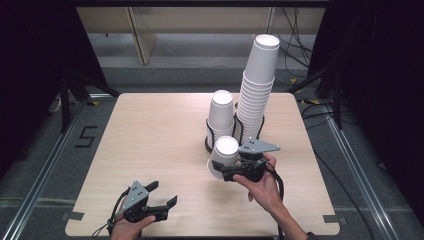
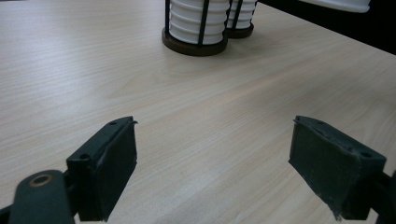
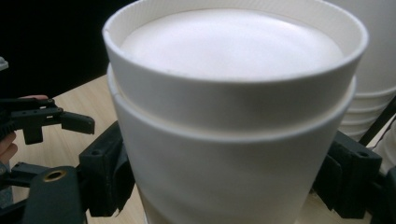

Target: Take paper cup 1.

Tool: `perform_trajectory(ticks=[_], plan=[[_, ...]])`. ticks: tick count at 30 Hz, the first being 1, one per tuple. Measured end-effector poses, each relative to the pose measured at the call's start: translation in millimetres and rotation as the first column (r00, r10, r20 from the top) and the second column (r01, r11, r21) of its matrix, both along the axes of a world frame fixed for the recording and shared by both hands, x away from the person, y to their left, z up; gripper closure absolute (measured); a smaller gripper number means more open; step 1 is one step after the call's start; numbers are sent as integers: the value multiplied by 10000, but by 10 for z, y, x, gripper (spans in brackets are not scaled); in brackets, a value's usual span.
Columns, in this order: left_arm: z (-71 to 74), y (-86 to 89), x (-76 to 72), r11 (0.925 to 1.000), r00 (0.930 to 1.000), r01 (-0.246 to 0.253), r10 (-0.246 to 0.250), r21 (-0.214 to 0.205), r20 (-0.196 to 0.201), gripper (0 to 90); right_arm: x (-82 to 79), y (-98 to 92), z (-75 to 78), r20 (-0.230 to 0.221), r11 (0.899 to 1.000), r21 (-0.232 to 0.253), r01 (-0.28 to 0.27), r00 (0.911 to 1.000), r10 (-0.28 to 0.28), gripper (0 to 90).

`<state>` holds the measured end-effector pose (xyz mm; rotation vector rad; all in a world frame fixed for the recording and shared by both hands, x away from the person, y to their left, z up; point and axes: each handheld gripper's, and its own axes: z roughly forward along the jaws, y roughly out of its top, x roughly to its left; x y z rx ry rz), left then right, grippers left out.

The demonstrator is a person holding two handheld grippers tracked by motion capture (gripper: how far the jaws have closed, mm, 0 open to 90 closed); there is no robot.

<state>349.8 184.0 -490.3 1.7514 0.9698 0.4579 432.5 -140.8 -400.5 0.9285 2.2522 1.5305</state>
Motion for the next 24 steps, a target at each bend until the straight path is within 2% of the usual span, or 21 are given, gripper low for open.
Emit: perform_trajectory(ticks=[3, 4, 6, 7, 10, 11, 12, 14, 16, 19, 20, 21, 23, 24], plan=[[-1, -5, -5, 10000, 10000, 0, 0, -57, 28, 146, -5, 15, -47, 131, 9998, -207, -21, 9999, 24, 190], [-4, -6, 0, 9999, 10000, 55, -54, -163, 79, 146, -20, 41, -71, -103, 10000, 40, -72, 9999, 73, 190], [7, 1, -6, 10000, 10000, 44, -44, -51, 52, 146, -23, 55, -101, -13, 9997, -162, -197, 9998, 197, 190], [10, 1, -10, 10000, 10000, 23, -23, -28, 36, 146, -39, 72, -119, -229, 9997, -20, -235, 9995, 234, 190], [11, 1, -8, 10000, 10000, 23, -23, -34, 40, 145, -44, 91, -156, 3, 9988, -282, -391, 9992, 392, 189], [8, 1, -6, 10000, 10000, 45, -45, -39, 49, 146, -57, 110, -173, -168, 9993, -129, -355, 9992, 353, 189], [-1, -8, 1, 9998, 9999, 58, -57, -183, 99, 145, -59, 111, -181, -203, 9988, -210, -447, 9988, 443, 189], [-3, -7, 2, 9998, 9999, 77, -75, -157, 95, 145, -63, 123, -196, -125, 9984, -269, -492, 9987, 489, 189], [1, -5, 3, 9999, 9999, 108, -106, -125, 103, 146, -85, 135, -206, -339, 9985, -212, -504, 9982, 497, 189], [4, -7, 0, 9999, 9999, 117, -116, -97, 83, 145, -83, 160, -241, -140, 9963, -232, -833, 9965, 830, 189], [1, -8, 2, 9998, 9999, 141, -140, -122, 89, 146, -121, 167, -238, -454, 9977, -261, -625, 9971, 612, 189], [1, -8, 2, 9998, 9999, 141, -140, -122, 89, 145, -106, 172, -253, -216, 9967, -290, -763, 9969, 756, 189], [-1, -6, 1, 9998, 9999, 142, -141, -137, 89, 146, -112, 177, -262, -123, 9957, -386, -845, 9964, 840, 189], [1, -6, -3, 9998, 9999, 131, -130, -131, 75, 146, -122, 189, -270, -139, 9967, -280, -768, 9970, 764, 188]])
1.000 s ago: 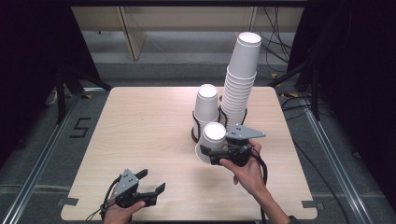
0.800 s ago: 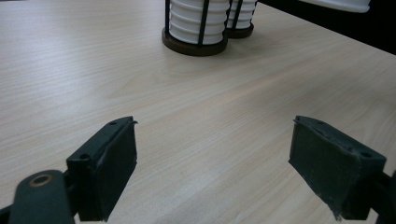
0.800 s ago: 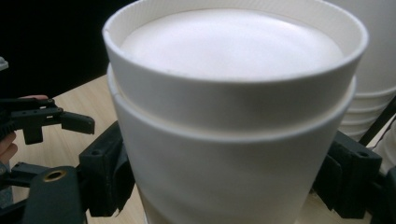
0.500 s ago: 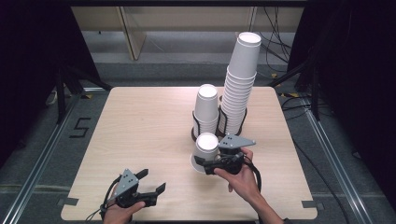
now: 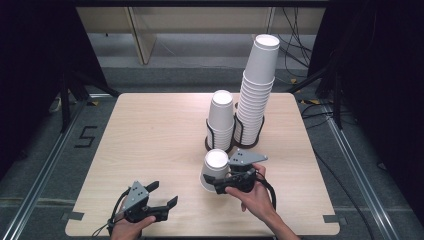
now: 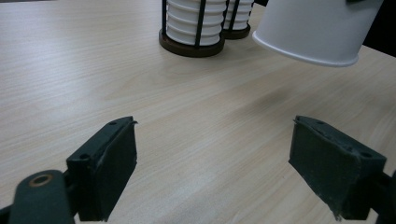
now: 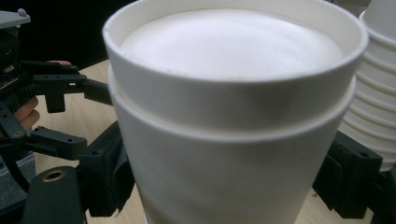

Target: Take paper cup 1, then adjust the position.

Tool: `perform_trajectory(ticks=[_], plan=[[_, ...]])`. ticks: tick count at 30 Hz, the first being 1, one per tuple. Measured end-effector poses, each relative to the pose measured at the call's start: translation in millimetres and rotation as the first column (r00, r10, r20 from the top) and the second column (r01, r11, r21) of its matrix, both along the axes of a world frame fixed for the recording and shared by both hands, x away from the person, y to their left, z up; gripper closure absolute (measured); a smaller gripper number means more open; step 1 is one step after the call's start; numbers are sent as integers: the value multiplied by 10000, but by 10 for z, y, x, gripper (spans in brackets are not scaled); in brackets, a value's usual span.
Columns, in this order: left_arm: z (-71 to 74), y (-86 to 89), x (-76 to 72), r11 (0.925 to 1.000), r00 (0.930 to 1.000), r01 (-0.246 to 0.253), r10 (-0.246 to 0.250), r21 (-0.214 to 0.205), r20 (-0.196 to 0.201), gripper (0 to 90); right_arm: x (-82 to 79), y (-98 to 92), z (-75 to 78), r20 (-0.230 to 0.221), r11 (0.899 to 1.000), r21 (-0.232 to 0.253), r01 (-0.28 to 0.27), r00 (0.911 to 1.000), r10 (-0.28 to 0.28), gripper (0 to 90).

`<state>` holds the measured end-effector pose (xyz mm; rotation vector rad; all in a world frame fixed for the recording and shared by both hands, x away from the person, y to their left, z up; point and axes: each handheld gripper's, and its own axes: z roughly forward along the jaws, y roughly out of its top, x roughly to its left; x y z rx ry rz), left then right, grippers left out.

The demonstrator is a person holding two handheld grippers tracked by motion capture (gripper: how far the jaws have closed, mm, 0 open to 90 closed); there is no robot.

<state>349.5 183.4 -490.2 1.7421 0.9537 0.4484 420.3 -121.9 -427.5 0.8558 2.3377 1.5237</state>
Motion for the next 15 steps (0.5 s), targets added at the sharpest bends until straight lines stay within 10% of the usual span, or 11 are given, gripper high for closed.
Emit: perform_trajectory(ticks=[15], plan=[[41, -188, -7, 9976, 9946, 603, -571, -347, 867, 145, -27, 54, 35, -235, 9985, 512, -183, 9995, 196, 189]])
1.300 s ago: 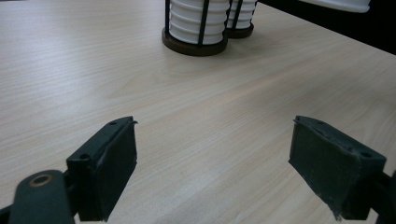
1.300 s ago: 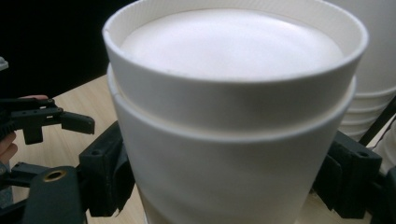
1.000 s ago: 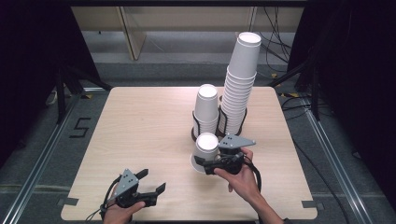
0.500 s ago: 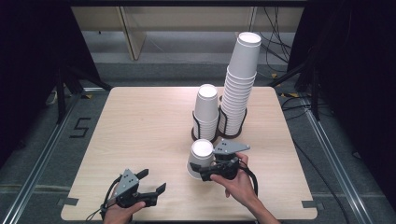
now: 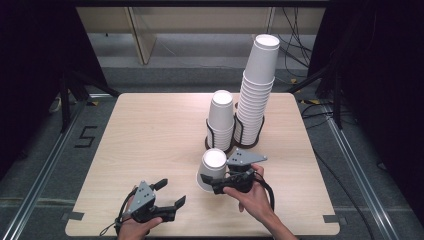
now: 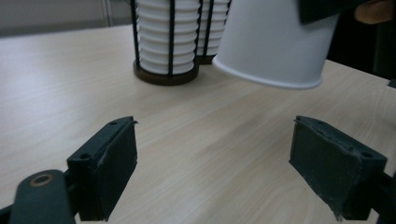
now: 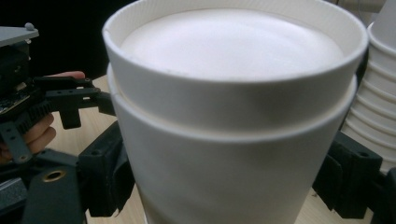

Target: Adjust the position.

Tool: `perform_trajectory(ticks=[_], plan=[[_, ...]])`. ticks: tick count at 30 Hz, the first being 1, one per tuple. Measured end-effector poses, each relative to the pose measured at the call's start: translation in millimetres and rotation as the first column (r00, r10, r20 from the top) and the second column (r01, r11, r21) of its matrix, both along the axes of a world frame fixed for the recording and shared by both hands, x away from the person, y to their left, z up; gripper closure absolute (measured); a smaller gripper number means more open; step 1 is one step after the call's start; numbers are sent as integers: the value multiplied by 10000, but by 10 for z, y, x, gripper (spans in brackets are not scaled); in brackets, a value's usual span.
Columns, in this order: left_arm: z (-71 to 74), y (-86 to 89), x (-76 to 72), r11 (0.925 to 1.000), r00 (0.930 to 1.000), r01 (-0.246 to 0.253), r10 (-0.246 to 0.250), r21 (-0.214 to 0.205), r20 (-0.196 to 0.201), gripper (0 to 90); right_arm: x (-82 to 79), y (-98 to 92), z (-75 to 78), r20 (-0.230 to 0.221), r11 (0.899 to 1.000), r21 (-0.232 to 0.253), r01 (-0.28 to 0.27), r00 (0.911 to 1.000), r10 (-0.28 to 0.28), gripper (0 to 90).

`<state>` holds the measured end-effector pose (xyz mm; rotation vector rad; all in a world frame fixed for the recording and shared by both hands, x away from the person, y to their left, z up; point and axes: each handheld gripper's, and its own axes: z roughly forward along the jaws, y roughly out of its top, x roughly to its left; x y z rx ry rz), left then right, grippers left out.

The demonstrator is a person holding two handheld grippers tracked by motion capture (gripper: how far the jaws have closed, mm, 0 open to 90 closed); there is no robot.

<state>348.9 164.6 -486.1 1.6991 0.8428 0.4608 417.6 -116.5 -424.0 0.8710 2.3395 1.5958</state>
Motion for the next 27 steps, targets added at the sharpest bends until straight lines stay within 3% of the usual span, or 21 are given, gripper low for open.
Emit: perform_trajectory(ticks=[2, 4, 8, 10, 11, 16, 20, 22, 27], plan=[[50, -51, -20, 9999, 9965, 68, -78, 116, 837, 145, 4, 13, -1, 94, 10000, 12, -31, 10000, 31, 189], [85, -83, -19, 9999, 9925, 122, -130, 70, 1212, 145, -6, 41, -3, -47, 9998, 145, -126, 9999, 126, 189], [58, -176, 3, 9988, 9931, 498, -499, 38, 1061, 145, -13, 96, 2, 84, 9997, 111, -195, 9998, 194, 189], [36, -225, 20, 9987, 9939, 504, -512, 107, 974, 145, -18, 143, -3, -130, 9991, 309, -306, 9994, 310, 189], [26, -241, 31, 9984, 9935, 551, -562, 135, 987, 145, -12, 153, -2, 0, 9990, 273, -357, 9994, 357, 189], [11, -296, 56, 9980, 9917, 615, -629, 158, 1121, 142, -36, 234, -14, -165, 9974, 391, -599, 9980, 606, 190], [-2, -326, 62, 9969, 9904, 782, -779, 18, 1139, 144, -52, 272, -26, -16, 9983, 298, -506, 9987, 507, 191], [-17, -348, 72, 9960, 9900, 892, -878, -83, 1107, 144, -57, 294, -39, -232, 9971, 444, -624, 9977, 635, 191], [-23, -362, 77, 9968, 9928, 796, -799, 71, 893, 83, -78, 345, -54, -187, 9963, 501, -702, 9973, 712, 193]])
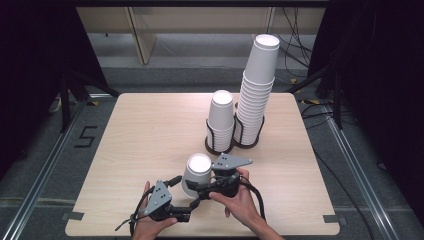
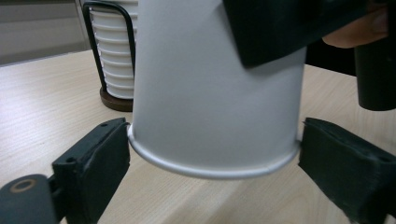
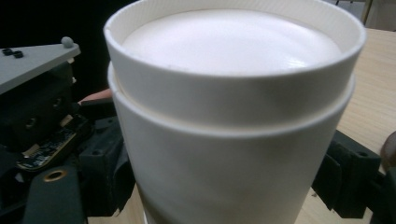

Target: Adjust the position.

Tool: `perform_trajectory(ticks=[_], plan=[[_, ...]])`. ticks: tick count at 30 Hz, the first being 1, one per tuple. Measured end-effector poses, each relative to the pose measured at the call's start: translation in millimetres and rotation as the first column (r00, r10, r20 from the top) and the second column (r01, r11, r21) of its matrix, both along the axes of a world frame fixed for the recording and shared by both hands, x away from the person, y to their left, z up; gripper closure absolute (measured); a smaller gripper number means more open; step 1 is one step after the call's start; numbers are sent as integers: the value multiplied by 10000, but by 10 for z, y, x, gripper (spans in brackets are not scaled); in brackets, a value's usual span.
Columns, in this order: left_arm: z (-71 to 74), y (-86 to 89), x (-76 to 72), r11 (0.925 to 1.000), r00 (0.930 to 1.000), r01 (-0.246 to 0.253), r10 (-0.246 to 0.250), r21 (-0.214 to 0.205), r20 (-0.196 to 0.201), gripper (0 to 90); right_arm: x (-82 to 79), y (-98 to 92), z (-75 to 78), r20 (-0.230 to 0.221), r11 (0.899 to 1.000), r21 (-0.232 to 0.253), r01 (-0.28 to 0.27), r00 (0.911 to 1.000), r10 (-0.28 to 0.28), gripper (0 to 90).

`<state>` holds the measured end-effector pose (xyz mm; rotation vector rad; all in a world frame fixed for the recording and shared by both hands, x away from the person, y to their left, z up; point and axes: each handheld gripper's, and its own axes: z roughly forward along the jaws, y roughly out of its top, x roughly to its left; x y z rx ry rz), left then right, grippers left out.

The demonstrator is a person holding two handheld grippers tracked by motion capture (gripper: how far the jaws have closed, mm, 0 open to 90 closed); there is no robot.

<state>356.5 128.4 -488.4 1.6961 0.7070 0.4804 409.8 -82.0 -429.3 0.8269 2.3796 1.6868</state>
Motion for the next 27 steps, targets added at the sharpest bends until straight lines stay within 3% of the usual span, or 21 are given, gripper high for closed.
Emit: perform_trajectory(ticks=[2, 3, 4, 5, 9, 10, 14, 19, 26, 27], plan=[[-3, -5, 5, 10000, 10000, -2, 2, 12, -14, 54, -13, 12, 3, -27, 10000, 43, -45, 10000, 45, 193], [-6, -12, 10, 10000, 10000, 13, -13, -47, -3, 38, -36, 24, 6, -369, 9998, 179, -28, 9993, 35, 193], [-14, -25, 15, 9998, 10000, 29, -28, -174, 45, 29, -40, 32, 6, -339, 9997, 228, -42, 9994, 50, 193], [-8, -23, 4, 10000, 10000, -37, 37, -35, -30, 21, -37, 39, 7, -175, 9996, 217, -153, 9997, 157, 193], [-11, -38, 14, 9998, 10000, 26, -24, -183, 94, 0, -83, 73, 22, -323, 9991, 388, -182, 9993, 194, 193], [-3, -32, 5, 10000, 10000, -31, 31, -25, 10, 0, -83, 84, 23, -286, 9989, 360, -306, 9991, 316, 193], [-6, -44, 8, 9998, 9999, 9, -7, -204, 129, 0, -110, 108, 23, -293, 9990, 390, -222, 9993, 234, 193], [8, -43, -9, 9998, 9996, -122, 125, -129, 239, 2, -120, 120, 16, -637, 9973, 668, -292, 9974, 335, 193], [1, -45, 1, 10000, 9999, -47, 47, -24, 140, 56, -112, 125, 5, -532, 9989, 387, -281, 9981, 301, 166], [12, -35, -10, 9998, 9999, -86, 85, 171, 80, 66, -119, 129, 5, -523, 9989, 402, -255, 9982, 276, 161]])
